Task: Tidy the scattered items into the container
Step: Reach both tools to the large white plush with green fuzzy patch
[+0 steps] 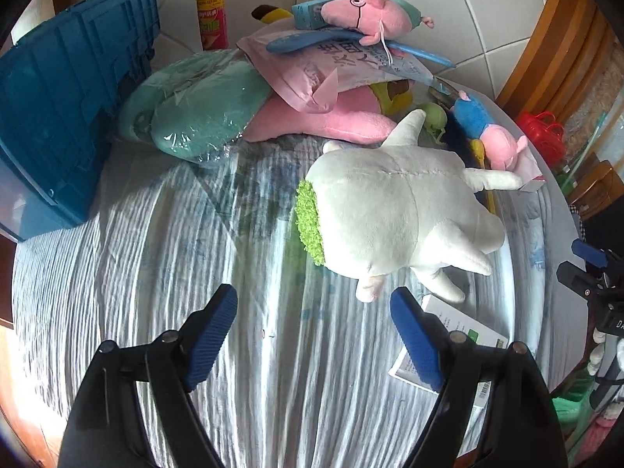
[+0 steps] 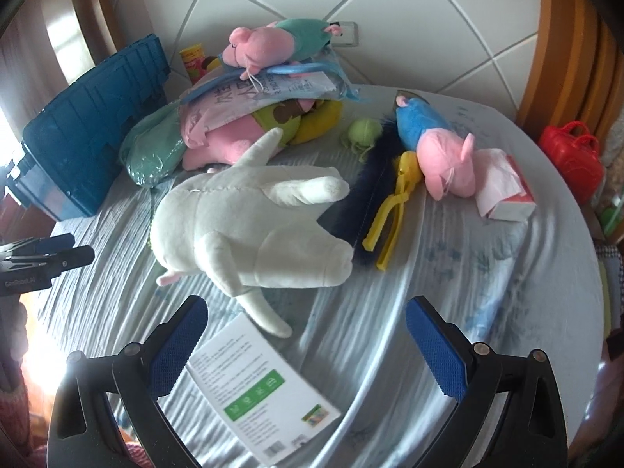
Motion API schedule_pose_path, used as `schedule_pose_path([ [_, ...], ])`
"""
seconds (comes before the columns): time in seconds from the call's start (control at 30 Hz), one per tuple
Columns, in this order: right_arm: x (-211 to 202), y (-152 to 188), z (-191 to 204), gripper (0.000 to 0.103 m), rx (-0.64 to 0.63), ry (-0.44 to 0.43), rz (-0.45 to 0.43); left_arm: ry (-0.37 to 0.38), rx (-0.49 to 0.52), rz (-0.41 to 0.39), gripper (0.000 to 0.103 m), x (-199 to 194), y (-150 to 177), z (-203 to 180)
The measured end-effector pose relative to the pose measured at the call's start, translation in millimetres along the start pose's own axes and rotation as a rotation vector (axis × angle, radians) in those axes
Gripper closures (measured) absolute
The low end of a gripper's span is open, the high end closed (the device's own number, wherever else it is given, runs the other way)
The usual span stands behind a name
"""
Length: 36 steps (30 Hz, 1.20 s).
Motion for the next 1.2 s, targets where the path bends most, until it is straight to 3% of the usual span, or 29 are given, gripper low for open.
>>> schedule_pose_path([
  [0.17,29,-6,-13,0.0,-0.006,-0.048,0.045,-0.043,-0.007,0.021,0.022,17,-4,-5],
  [0.2,35,-8,-14,0.0,-0.005,-0.056,0.053,-0.052,0.002,0.023,0.019,21,-6,-7],
  [0.27,48,-11,-16,0.0,-0.01,-0.064,0.07,-0.057,0.021,0.026,0.0,31,-11,-10],
  [0.8,120,-41,-12,0.0,-0.113,-0.127,0.16,0.037,0.021,0.071,0.0,98,-57,-25],
  [1.07,136,-46,-14,0.0,-0.114,-0.229,0.175,0.14,-0.001,0.109,0.0,111,-63,-20],
  [1.2,145,-45,-11,0.0,-0.111,-0.27,0.216,0.148,0.002,0.116,0.0,118,-63,-23],
])
Point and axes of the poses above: each gripper's, at about its wrist camera, not at the fingertips, and x roughly the way its jaws point, z to its left, y to its underside, the point moved 4 cm from there along x, roughly the way its jaws point, and after that the axes turned 3 degrees about z, right-handed, at the moved point
